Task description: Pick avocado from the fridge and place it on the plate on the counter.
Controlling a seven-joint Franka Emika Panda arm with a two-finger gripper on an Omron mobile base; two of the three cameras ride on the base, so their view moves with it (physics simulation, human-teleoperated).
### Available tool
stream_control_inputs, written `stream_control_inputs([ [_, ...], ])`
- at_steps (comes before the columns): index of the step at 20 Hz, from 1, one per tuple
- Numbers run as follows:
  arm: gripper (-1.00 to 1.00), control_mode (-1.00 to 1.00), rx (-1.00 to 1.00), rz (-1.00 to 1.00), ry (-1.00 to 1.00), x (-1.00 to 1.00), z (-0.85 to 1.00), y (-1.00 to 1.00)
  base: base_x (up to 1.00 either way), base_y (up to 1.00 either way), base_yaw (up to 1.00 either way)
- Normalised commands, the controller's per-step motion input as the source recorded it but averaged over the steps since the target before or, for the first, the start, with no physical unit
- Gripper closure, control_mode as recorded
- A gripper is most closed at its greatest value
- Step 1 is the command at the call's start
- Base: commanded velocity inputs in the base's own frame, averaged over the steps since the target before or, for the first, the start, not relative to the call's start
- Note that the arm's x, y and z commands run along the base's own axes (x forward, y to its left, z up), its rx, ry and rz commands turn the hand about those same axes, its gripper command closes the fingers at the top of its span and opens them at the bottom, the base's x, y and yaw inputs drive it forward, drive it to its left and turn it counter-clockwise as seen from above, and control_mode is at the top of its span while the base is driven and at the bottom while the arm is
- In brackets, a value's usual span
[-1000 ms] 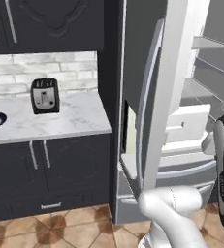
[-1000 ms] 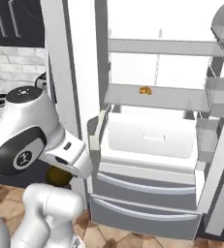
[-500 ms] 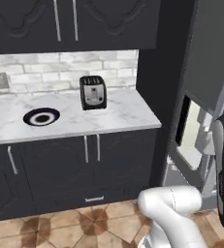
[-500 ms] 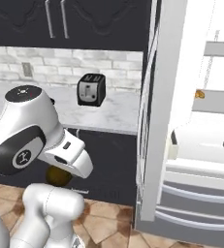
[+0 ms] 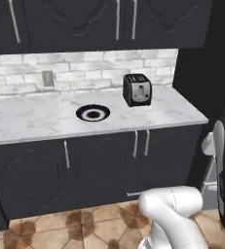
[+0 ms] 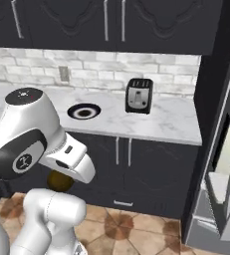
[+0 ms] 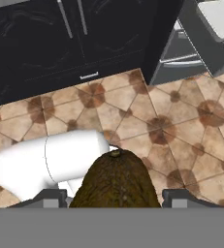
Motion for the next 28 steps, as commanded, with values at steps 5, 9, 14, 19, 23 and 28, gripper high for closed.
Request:
stream_control_inputs([
  [5, 1.0, 1.0, 0.0, 0.0, 0.0, 0.0, 0.0, 0.0, 0.57, 0.99, 0.08],
  [9, 1.0, 1.0, 0.0, 0.0, 0.0, 0.0, 0.0, 0.0, 0.93, 0.87, 0.13],
  [14, 1.0, 1.0, 0.0, 0.0, 0.0, 0.0, 0.0, 0.0, 0.72, 0.24, 0.01],
  [19, 1.0, 1.0, 0.0, 0.0, 0.0, 0.0, 0.0, 0.0, 0.35, -0.1, -0.02],
  [23, 1.0, 1.0, 0.0, 0.0, 0.0, 0.0, 0.0, 0.0, 0.43, -0.46, -0.01],
  [28, 1.0, 1.0, 0.0, 0.0, 0.0, 0.0, 0.0, 0.0, 0.71, -0.43, 0.01],
])
